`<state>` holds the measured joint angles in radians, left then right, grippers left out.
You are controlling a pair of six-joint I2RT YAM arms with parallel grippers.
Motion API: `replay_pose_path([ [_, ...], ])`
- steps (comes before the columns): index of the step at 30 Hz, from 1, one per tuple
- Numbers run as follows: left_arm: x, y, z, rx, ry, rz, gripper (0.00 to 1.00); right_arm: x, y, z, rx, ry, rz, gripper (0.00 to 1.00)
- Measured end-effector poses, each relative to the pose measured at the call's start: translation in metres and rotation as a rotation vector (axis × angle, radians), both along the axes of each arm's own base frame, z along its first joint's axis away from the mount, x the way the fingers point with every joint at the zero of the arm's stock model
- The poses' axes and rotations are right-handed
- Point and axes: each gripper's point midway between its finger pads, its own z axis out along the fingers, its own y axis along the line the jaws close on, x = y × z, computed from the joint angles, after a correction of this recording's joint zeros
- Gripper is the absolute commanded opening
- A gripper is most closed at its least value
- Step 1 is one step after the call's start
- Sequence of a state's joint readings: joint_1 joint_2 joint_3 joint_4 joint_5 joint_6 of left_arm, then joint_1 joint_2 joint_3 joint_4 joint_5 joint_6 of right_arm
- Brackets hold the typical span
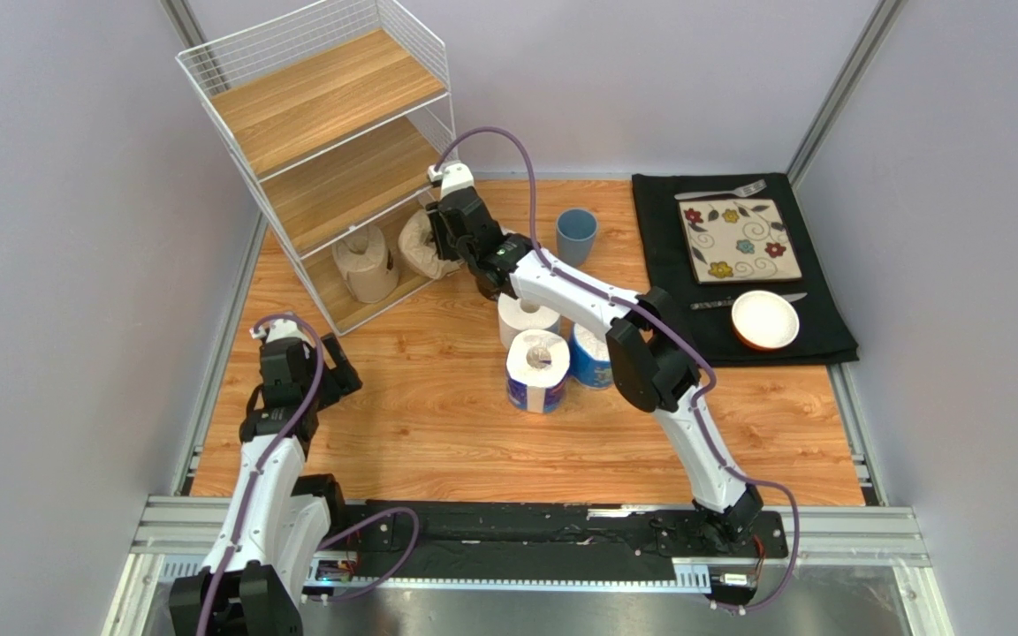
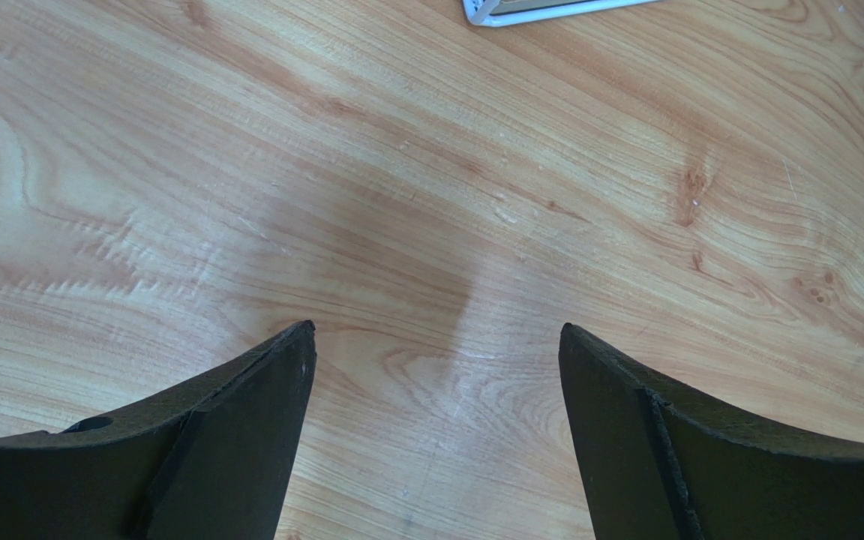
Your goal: Place and organize the paper towels onto the shelf
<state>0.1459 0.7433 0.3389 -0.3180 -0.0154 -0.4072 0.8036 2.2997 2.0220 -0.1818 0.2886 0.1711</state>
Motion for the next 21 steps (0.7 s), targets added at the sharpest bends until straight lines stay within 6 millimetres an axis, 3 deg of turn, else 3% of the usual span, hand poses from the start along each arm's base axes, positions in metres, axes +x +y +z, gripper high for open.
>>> replay_pose_path([
  [13, 0.000, -0.003, 0.000, -0.010, -0.001, -0.011, 0.88, 0.016, 0.018, -0.018, 0.018, -0.025, 0.004, 0.36],
  [21, 0.000, -0.003, 0.000, -0.010, -0.002, -0.011, 0.88, 0.019, 0.023, -0.011, 0.034, -0.039, 0.015, 0.61],
])
